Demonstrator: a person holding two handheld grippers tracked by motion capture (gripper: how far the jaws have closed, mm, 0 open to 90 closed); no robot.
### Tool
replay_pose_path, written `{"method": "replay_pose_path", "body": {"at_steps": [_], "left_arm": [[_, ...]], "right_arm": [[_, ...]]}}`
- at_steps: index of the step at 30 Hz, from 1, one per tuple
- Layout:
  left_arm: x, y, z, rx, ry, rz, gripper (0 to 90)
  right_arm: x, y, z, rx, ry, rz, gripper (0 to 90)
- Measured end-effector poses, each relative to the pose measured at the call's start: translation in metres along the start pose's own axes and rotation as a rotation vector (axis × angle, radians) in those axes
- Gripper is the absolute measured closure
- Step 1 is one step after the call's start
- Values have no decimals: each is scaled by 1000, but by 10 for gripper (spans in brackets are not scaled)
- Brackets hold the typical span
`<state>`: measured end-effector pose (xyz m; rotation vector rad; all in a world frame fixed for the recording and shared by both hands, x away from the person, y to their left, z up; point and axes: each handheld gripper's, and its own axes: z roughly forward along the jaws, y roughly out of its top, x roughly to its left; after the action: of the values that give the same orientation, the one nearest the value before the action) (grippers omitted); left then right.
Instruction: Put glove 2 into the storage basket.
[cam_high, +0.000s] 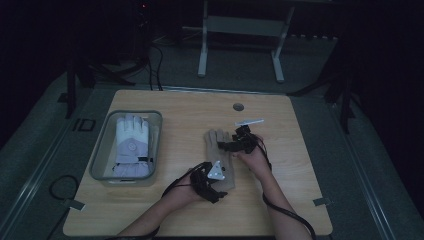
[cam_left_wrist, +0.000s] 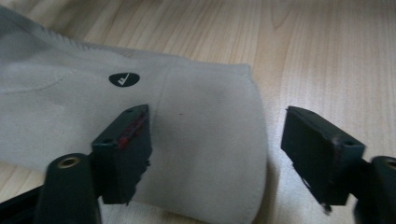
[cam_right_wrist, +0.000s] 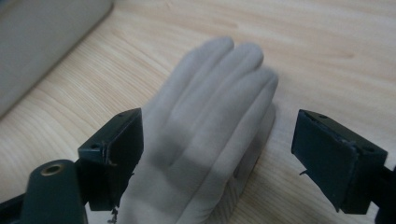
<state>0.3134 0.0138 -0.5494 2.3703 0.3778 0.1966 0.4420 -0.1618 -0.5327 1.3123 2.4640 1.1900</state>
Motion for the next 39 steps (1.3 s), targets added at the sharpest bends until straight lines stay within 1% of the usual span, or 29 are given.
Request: {"method": "replay_pose_path", "body": {"at_steps": [1, 2, 3, 5, 6, 7, 8, 9, 10, 11, 12, 14, 16, 17, 21, 24, 27, 28, 29, 30, 32, 34, 37, 39], "left_arm": [[1, 0, 0, -1, -2, -1, 285], [2, 0, 1, 0, -2, 0, 296], [2, -1, 1, 2, -5, 1, 302], [2, -2, 1, 7, -8, 4, 305], [2, -2, 2, 5, -9, 3, 305], [3, -3, 2, 6, -9, 5, 304], [2, -3, 2, 8, -6, 7, 305], [2, -2, 2, 11, -1, 11, 305], [1, -2, 3, 14, 3, 15, 304], [0, -2, 3, 18, 10, 23, 303], [-1, -2, 4, 21, 19, 31, 304], [-4, -1, 5, 33, 37, 55, 304], [-7, 1, 6, 44, 55, 72, 303], [-7, 1, 6, 48, 57, 71, 303], [-7, 3, 6, 57, 61, 80, 311], [-6, 4, 4, 68, 81, 82, 454], [-4, 5, 5, 80, 106, 93, 621], [-5, 6, 5, 86, 127, 98, 687], [-4, 7, 4, 93, 127, 93, 752], [-4, 9, 3, 102, 130, 93, 773], [-6, 12, 2, 119, 141, 91, 798], [-4, 15, 0, 131, 129, 83, 805], [-1, 17, -5, 142, 123, 76, 810], [1, 19, -11, 141, 111, 70, 812]], "right_arm": [[-1, -1, 3, 16, 13, 2, 167], [-2, -2, 6, 35, 5, 3, 186], [-2, -4, 9, 49, 8, 5, 207], [-4, -6, 13, 77, 30, 23, 260], [-6, -6, 15, 88, 50, 30, 325], [-7, -7, 16, 87, 76, 33, 345], [-7, -7, 16, 86, 80, 32, 387], [-7, -7, 15, 95, 92, 31, 470], [-6, -7, 15, 103, 97, 24, 505], [-5, -7, 15, 108, 99, 19, 584], [-4, -6, 14, 113, 104, 11, 611], [2, -5, 12, 115, 71, -31, 646], [6, -4, 12, 113, 45, -64, 657], [8, -4, 12, 112, 34, -76, 658], [11, -3, 12, 112, 18, -79, 661], [12, -3, 12, 113, 12, -83, 667], [14, -3, 11, 109, 3, -89, 674], [14, -3, 11, 110, 3, -87, 676], [15, -3, 11, 105, 3, -87, 679], [16, -2, 11, 103, -1, -86, 682], [17, -1, 10, 100, -8, -88, 685], [18, 1, 8, 96, -12, -94, 688], [20, 5, 5, 83, -9, -97, 690], [22, 9, 1, 71, 4, -92, 689]]}}
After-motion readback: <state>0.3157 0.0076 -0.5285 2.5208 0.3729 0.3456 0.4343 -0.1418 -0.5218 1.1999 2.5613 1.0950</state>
